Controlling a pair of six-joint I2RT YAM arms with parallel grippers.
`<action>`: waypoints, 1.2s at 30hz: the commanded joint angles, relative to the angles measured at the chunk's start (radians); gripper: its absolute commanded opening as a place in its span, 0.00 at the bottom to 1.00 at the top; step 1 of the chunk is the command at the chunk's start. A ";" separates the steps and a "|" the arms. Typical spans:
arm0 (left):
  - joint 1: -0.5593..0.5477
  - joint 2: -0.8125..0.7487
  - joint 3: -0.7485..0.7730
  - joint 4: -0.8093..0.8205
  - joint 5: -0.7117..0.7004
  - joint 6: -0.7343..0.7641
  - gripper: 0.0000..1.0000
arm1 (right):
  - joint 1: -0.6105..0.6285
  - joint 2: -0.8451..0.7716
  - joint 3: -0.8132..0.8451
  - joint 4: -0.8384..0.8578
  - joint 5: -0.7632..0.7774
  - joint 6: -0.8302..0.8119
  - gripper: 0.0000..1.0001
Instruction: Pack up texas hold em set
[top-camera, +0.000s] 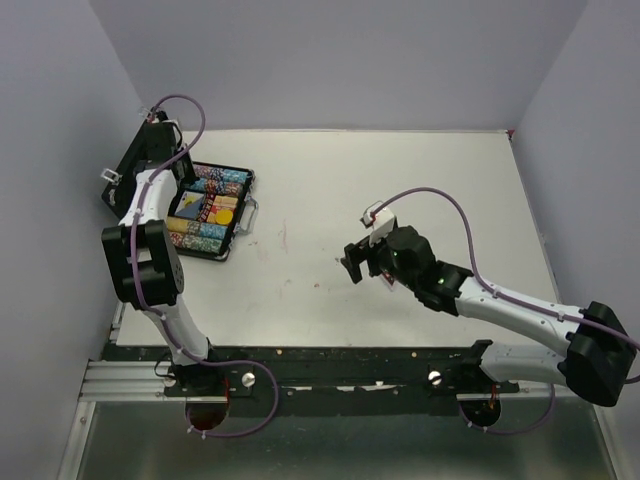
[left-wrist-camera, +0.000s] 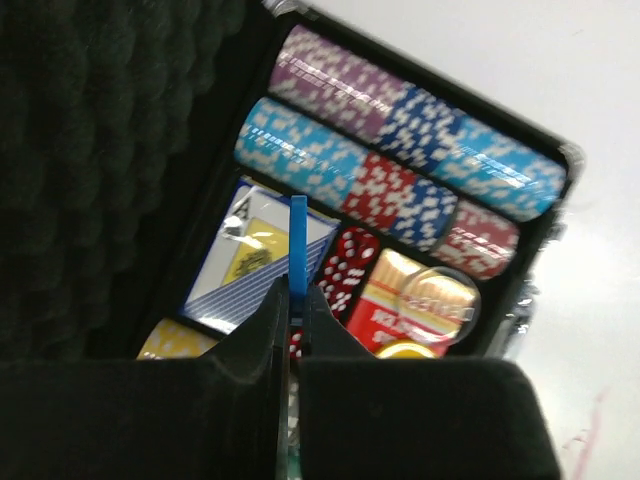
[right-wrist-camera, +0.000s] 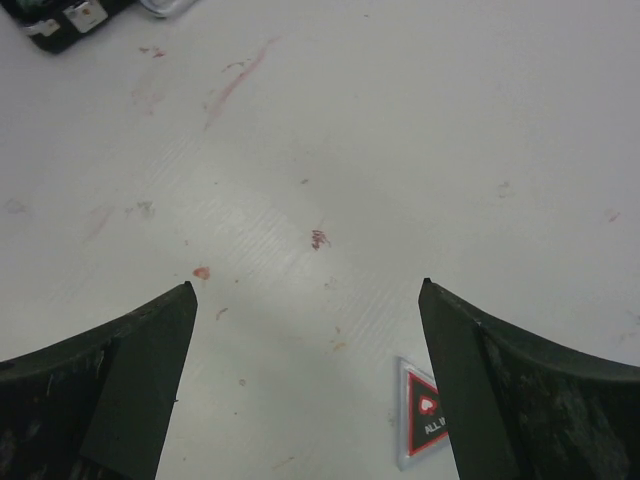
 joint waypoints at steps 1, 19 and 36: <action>-0.021 0.067 0.041 -0.132 -0.217 0.142 0.09 | 0.057 -0.021 -0.019 0.022 0.019 0.000 1.00; -0.065 0.167 0.091 -0.183 -0.360 0.271 0.23 | 0.057 -0.038 -0.025 0.024 0.014 0.000 1.00; -0.107 0.138 0.097 -0.176 -0.363 0.262 0.62 | 0.057 -0.038 -0.031 0.030 0.022 0.004 1.00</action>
